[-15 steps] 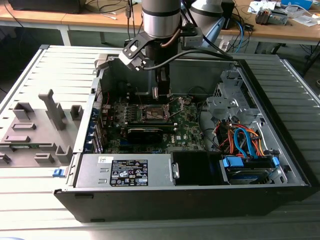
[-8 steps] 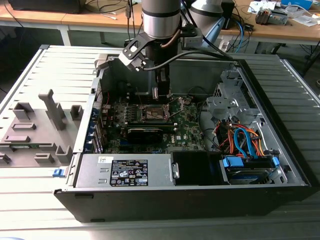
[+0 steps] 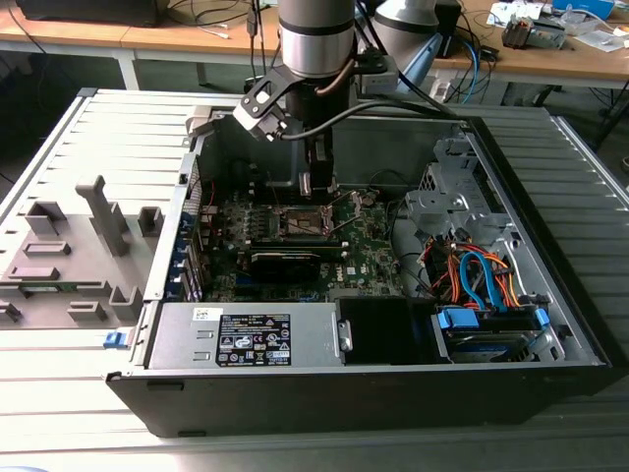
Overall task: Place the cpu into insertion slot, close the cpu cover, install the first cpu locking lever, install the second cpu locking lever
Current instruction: 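Place the cpu into insertion slot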
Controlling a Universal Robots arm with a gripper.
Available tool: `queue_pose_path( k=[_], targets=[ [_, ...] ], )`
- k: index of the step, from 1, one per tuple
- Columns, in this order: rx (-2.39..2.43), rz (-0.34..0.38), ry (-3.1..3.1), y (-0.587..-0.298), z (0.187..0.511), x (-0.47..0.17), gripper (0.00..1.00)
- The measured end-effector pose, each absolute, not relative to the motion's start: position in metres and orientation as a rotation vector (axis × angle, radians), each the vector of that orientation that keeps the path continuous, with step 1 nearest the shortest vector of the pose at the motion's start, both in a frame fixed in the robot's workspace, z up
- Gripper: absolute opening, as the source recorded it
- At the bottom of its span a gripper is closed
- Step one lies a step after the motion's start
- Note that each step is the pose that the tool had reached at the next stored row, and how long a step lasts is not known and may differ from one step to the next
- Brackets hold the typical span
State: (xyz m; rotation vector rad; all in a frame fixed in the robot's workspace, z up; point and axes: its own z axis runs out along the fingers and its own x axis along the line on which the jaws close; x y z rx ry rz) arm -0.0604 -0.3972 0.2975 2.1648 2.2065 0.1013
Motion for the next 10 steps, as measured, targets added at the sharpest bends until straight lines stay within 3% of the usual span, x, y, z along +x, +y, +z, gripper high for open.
queue_pose_path(
  k=[10],
  targets=[
    [2.165, 0.101, 2.207, -0.3972, 0.2959, -0.0605, 0.55]
  ],
)
